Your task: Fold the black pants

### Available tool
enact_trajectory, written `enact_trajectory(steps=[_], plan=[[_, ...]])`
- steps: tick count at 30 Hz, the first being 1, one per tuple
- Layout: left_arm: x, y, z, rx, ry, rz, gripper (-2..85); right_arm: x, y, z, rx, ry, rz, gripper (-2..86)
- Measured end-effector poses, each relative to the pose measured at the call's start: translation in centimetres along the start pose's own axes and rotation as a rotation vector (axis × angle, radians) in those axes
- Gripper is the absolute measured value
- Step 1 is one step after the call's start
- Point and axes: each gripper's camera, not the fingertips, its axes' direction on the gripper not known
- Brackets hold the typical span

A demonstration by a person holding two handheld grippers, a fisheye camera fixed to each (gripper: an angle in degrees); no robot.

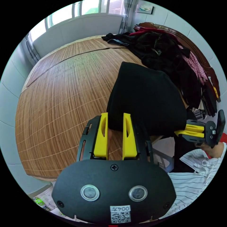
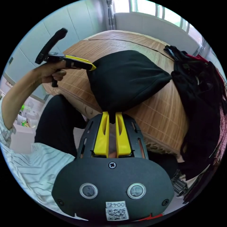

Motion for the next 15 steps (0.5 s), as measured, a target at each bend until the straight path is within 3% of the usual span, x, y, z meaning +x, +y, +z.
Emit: enact_trajectory(steps=[4,7,11,15], plan=[[1.4,1.9,-1.2,-0.028,0.114,0.006,9.4,4.7,1.5,-0.4,-0.016,-0.027,0.033,4.7],[2.7,3.2,-3.8,0.000,0.060,0.045,11.1,6.6,2.0,-2.4,-0.031,-0.123,0.059,6.0],[1.8,5.6,-7.6,0.093,0.068,0.103,16.0,8.7,4.0,-5.5,0.072,-0.216,0.204,9.1],[1.2,6.5,-7.2,0.037,0.099,0.183,17.3,7.9,4.1,-5.8,0.138,-0.186,0.292,11.3]])
